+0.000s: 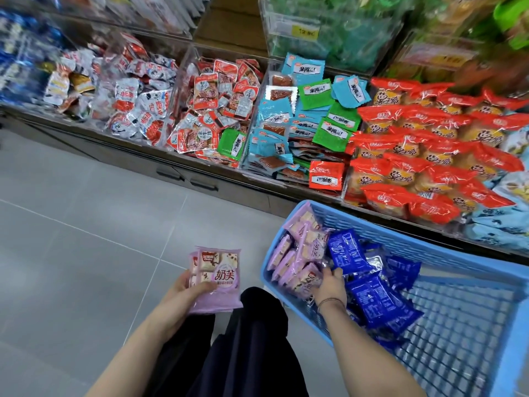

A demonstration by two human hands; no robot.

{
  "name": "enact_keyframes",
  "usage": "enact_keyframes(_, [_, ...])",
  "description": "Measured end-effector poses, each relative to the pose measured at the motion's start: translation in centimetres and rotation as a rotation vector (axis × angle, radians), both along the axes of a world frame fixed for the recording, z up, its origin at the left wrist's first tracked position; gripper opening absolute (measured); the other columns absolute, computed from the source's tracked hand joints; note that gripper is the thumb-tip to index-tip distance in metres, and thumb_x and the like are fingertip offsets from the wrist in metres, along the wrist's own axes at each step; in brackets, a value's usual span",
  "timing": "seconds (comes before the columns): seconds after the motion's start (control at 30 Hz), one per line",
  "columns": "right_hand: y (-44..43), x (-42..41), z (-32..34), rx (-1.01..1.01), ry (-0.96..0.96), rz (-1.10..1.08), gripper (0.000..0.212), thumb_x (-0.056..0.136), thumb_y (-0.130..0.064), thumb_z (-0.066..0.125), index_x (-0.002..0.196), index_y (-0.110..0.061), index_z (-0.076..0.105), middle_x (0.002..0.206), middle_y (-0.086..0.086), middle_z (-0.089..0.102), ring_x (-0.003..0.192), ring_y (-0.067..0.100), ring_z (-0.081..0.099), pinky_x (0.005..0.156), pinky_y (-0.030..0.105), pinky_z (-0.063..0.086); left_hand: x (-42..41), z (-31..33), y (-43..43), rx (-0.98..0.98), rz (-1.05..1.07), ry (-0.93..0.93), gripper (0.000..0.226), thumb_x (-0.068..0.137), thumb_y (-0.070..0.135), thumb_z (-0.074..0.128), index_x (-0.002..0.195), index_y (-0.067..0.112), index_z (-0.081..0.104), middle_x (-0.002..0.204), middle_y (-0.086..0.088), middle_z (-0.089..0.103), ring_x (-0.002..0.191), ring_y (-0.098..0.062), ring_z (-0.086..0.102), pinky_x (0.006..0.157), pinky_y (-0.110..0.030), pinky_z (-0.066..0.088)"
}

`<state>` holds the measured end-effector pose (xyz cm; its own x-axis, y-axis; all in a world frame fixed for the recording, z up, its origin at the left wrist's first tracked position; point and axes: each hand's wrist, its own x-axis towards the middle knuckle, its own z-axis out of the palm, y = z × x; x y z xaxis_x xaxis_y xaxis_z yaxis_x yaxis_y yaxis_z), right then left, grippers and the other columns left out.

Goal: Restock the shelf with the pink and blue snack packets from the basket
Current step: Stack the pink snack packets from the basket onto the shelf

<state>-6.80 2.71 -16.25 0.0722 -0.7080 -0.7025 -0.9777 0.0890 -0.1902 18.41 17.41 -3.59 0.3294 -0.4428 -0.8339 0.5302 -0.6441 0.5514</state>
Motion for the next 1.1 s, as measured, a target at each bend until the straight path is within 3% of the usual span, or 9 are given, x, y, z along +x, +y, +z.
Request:
enact_keyframes(0.17, [0.2,-1.9,1.0,-0.051,-0.072,0.31,0.023,0.085,-0.041,0.06,0.086,-0.019,0.055,0.104,-0.002,0.047,0.099,0.017,0.047,0.083,0.03,0.047,0.0,0.2,-0.3,0.011,0.036,0.018,0.034,0.082,-0.005,0.061,0.115,0.003,0.057,0.104,-0.017,0.072,0.091,-0.031,0.068,0.082,-0.037,0.053])
enact_keyframes(0.27, [0.9,-2.9,2.7,0.082,-0.21,0.037,0.032,0.081,-0.021,0.064,0.067,-0.022,0.036,0.068,-0.003,0.05,0.059,0.01,0.051,0.056,0.025,0.046,0.4,1.2,-1.2,0.001,0.047,0.031,0.036,0.081,-0.004,0.063,0.116,0.003,0.057,0.104,-0.017,0.071,0.091,-0.031,0.068,0.079,-0.036,0.054])
enact_keyframes(0.33, [1.2,-3.6,4.3,0.055,-0.325,-0.294,0.03,0.078,-0.012,0.066,0.072,-0.021,0.039,0.07,0.003,0.057,0.052,0.008,0.055,0.049,0.021,0.044,0.9,2.1,-2.0,-0.021,0.027,0.017,0.035,0.081,-0.003,0.063,0.116,0.003,0.058,0.102,-0.016,0.072,0.087,-0.03,0.069,0.075,-0.035,0.054])
enact_keyframes(0.5, [-0.1,-4.2,8.5,0.035,-0.584,-0.886,0.019,0.078,-0.009,0.073,0.08,-0.015,0.055,0.086,0.013,0.064,0.078,0.028,0.062,0.08,0.045,0.052,3.1,4.2,-4.9,-0.098,0.034,0.032,0.045,0.072,0.002,0.067,0.116,0.006,0.057,0.098,-0.013,0.073,0.08,-0.025,0.07,0.061,-0.029,0.055])
enact_keyframes(0.57, [-0.8,-3.5,10.2,0.084,-0.696,-1.068,0.016,0.081,-0.003,0.068,0.088,-0.01,0.056,0.087,0.007,0.064,0.077,0.024,0.061,0.086,0.042,0.051,4.2,4.6,-5.8,-0.121,0.048,0.056,0.05,0.068,0.006,0.07,0.116,0.007,0.058,0.1,-0.012,0.073,0.081,-0.024,0.071,0.061,-0.028,0.055])
enact_keyframes(0.7, [-2.9,-0.6,13.1,0.057,-0.838,-1.157,0.038,0.08,0.005,0.064,0.115,-0.006,0.052,0.098,0.007,0.062,0.081,0.016,0.061,0.075,0.026,0.05,7.1,5.5,-7.5,-0.164,0.039,0.094,0.048,0.061,0.01,0.071,0.108,0.01,0.063,0.096,-0.01,0.074,0.075,-0.019,0.072,0.056,-0.024,0.056])
enact_keyframes(0.9, [-5.4,7.5,17.4,-0.097,-0.896,-1.161,0.015,0.08,-0.003,0.066,0.074,-0.015,0.06,0.074,0.007,0.06,0.072,0.022,0.057,0.076,0.035,0.049,15.7,7.9,-9.3,-0.218,0.045,0.091,0.046,0.062,0.008,0.07,0.107,0.006,0.064,0.097,-0.012,0.074,0.075,-0.02,0.072,0.056,-0.025,0.056])
enact_keyframes(1.07, [-6.2,16.5,21.0,-0.157,-1.101,-1.346,0.023,0.092,-0.018,0.053,0.072,-0.025,0.062,0.074,0.001,0.058,0.059,0.007,0.057,0.062,0.024,0.05,24.4,10.7,-10.4,-0.277,0.038,0.078,0.061,0.061,0.011,0.07,0.12,0.009,0.055,0.112,-0.013,0.068,0.086,-0.022,0.068,0.066,-0.031,0.054])
enact_keyframes(1.1, [-6.4,18.3,21.4,-0.128,-1.153,-1.362,0.025,0.095,-0.025,0.047,0.077,-0.028,0.063,0.081,0.001,0.06,0.066,0.006,0.059,0.069,0.026,0.052,26.0,11.1,-10.6,-0.295,0.029,0.077,0.06,0.061,0.011,0.07,0.12,0.01,0.056,0.116,-0.014,0.066,0.088,-0.023,0.067,0.069,-0.032,0.052])
